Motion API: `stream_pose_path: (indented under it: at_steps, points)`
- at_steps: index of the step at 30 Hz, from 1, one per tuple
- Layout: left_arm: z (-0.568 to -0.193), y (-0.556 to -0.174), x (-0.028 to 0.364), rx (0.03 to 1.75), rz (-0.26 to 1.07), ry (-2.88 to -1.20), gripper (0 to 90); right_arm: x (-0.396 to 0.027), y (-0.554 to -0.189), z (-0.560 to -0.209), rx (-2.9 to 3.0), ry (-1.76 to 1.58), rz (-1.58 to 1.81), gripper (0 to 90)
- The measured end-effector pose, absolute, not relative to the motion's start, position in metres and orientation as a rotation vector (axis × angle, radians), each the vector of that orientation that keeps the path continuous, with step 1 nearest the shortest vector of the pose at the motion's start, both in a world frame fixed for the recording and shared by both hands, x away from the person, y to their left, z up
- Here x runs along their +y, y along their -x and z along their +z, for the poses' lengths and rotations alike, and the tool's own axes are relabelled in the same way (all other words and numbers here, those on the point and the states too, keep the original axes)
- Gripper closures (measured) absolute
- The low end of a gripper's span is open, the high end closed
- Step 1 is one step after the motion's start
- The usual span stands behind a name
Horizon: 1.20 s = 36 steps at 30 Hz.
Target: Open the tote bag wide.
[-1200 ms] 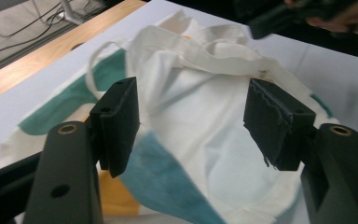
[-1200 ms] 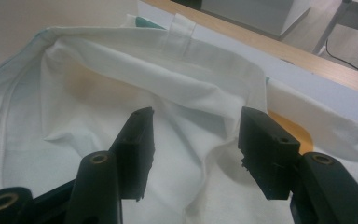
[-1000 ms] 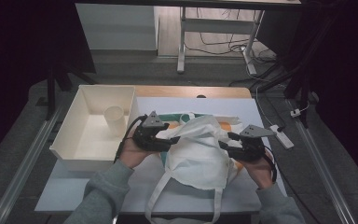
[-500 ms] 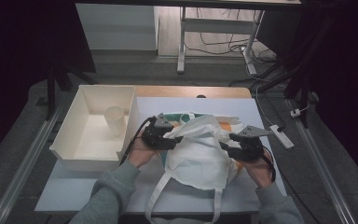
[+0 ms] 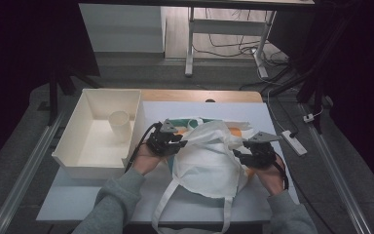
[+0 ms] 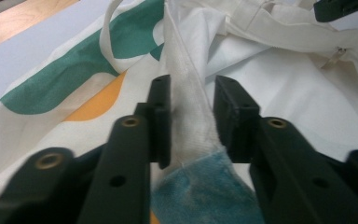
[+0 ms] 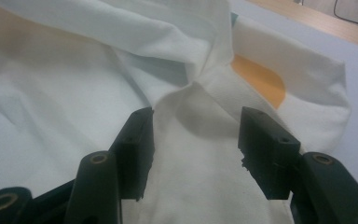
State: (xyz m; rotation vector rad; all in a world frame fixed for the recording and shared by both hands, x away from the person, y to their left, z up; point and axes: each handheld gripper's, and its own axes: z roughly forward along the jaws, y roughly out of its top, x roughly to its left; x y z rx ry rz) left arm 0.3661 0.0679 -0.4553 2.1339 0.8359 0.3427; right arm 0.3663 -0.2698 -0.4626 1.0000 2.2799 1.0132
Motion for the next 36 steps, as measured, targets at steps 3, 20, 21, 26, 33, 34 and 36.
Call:
stream_pose_path:
  at_steps: [3, 20, 21, 26, 33, 34, 36]
  points:
    - [-0.457, -0.367, 0.068, 0.838, 0.346, -2.15, 78.3, -0.271, -0.367, -0.462, 2.273, -1.009, 1.011, 45.7]
    - [-0.458, -0.366, 0.076, 0.85, 0.355, -2.122, 82.6, -0.253, -0.373, -0.474, 2.418, -0.974, 0.958, 87.7]
    - [-0.457, -0.366, 0.076, 0.851, 0.359, -2.118, 82.7, -0.256, -0.371, -0.468, 2.4, -0.97, 0.956, 88.0]
    - [-0.454, -0.367, 0.085, 0.88, 0.379, -2.063, 83.4, -0.288, -0.366, -0.435, 2.26, -1.051, 1.042, 88.3]
    - [-0.456, -0.371, 0.086, 0.906, 0.385, -2.035, 83.7, -0.327, -0.375, -0.43, 2.137, -1.164, 1.039, 88.3]
    - [-0.456, -0.371, 0.085, 0.91, 0.385, -2.035, 83.7, -0.331, -0.376, -0.429, 2.126, -1.174, 1.033, 88.3]
    - [-0.457, -0.372, 0.084, 0.902, 0.371, -2.031, 83.8, -0.339, -0.378, -0.428, 2.091, -1.189, 1.023, 88.3]
